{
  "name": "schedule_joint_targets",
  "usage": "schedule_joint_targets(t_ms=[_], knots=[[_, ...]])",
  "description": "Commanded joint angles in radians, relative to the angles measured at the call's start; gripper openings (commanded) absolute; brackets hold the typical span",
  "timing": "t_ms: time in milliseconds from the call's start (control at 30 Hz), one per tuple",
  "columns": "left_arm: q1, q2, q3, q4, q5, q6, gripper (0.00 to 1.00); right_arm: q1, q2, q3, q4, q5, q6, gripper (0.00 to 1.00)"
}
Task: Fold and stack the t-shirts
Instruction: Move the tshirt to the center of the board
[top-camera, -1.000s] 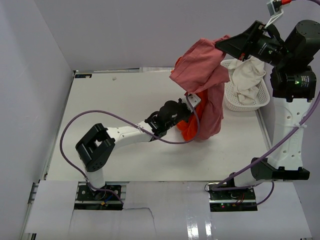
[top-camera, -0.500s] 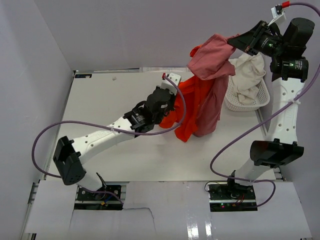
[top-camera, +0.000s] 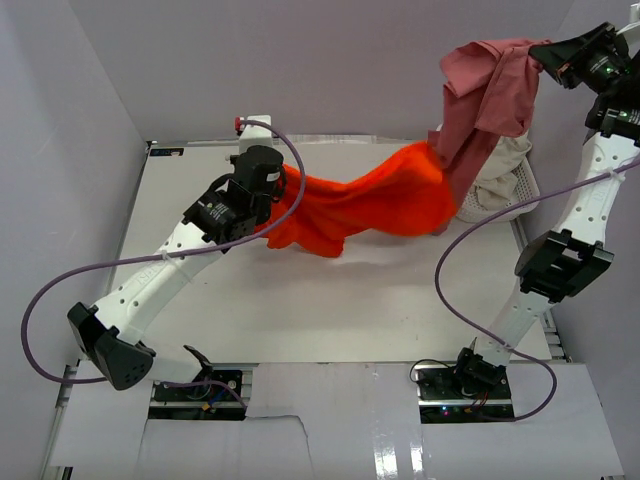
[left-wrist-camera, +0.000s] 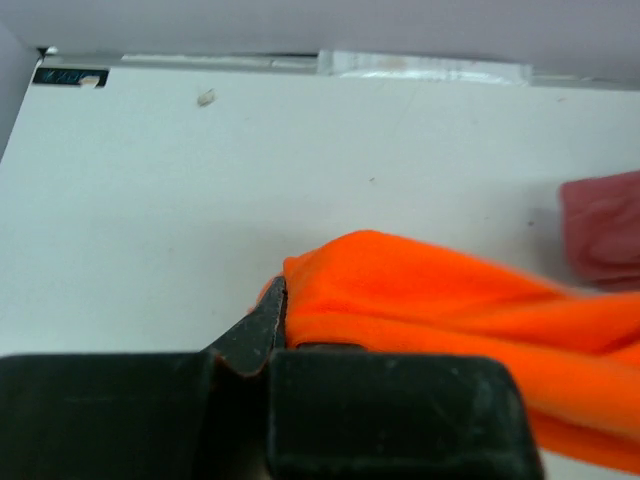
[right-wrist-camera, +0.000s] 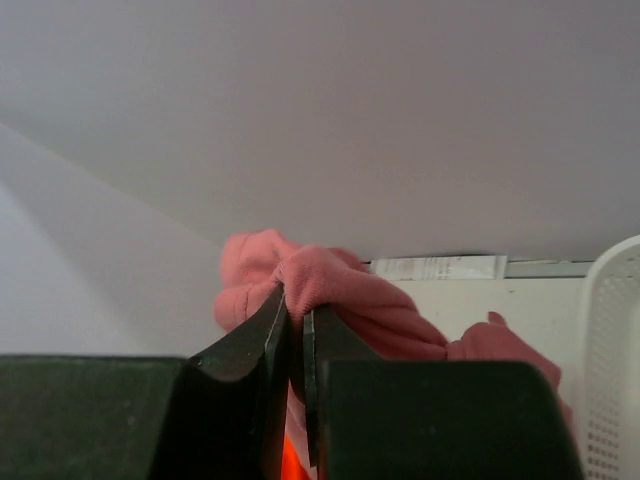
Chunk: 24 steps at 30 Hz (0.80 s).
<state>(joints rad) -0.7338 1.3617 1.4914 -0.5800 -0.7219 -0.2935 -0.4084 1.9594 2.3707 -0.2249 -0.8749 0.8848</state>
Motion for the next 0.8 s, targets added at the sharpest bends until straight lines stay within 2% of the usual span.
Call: schedule_joint_targets(t_ms=[0,167,267,300,333,400,433,467,500,533,567,667,767], knots=[[0.036,-0.023,0.000,-0.118,-0.010,-0.055,0.00,-0.030,0.027,0.044,0.244,0.091,0.094,0.08],[0.102,-0.009,-0.008,-0.110,0.081,-0.062,0.00,-0.023,0.045,0.047,0.285,0.116,0.060,0.08],[0.102,0.007,-0.002,-0.093,0.139,-0.053,0.00,0.006,0.042,0.021,0.251,0.114,-0.042,0.09],[0.102,0.013,0.001,-0.087,0.157,-0.053,0.00,0.019,0.038,0.010,0.228,0.122,-0.087,0.13],[0.102,0.020,0.001,-0.087,0.171,-0.055,0.00,0.029,0.033,-0.001,0.181,0.131,-0.134,0.26],[0.102,0.040,-0.006,-0.083,0.200,-0.061,0.00,0.068,0.021,-0.045,0.067,0.198,-0.272,0.37],[0.100,0.043,-0.011,-0.080,0.205,-0.064,0.00,0.098,0.016,-0.065,-0.015,0.239,-0.365,0.49],[0.100,0.043,-0.019,-0.072,0.216,-0.064,0.00,0.120,0.009,-0.083,-0.063,0.373,-0.418,0.57],[0.100,0.042,-0.025,-0.070,0.217,-0.065,0.00,0.149,0.003,-0.103,-0.112,0.463,-0.481,0.59],[0.100,0.039,-0.039,-0.067,0.217,-0.065,0.00,0.221,-0.008,-0.113,-0.155,0.556,-0.547,0.60],[0.100,0.028,-0.045,-0.066,0.217,-0.067,0.00,0.259,-0.011,-0.122,-0.197,0.765,-0.658,0.60],[0.100,0.001,-0.068,-0.063,0.211,-0.061,0.00,0.385,-0.014,-0.195,-0.263,1.073,-0.779,0.61],[0.100,-0.024,-0.085,-0.061,0.211,-0.053,0.00,0.479,-0.016,-0.273,-0.309,1.239,-0.822,0.64]])
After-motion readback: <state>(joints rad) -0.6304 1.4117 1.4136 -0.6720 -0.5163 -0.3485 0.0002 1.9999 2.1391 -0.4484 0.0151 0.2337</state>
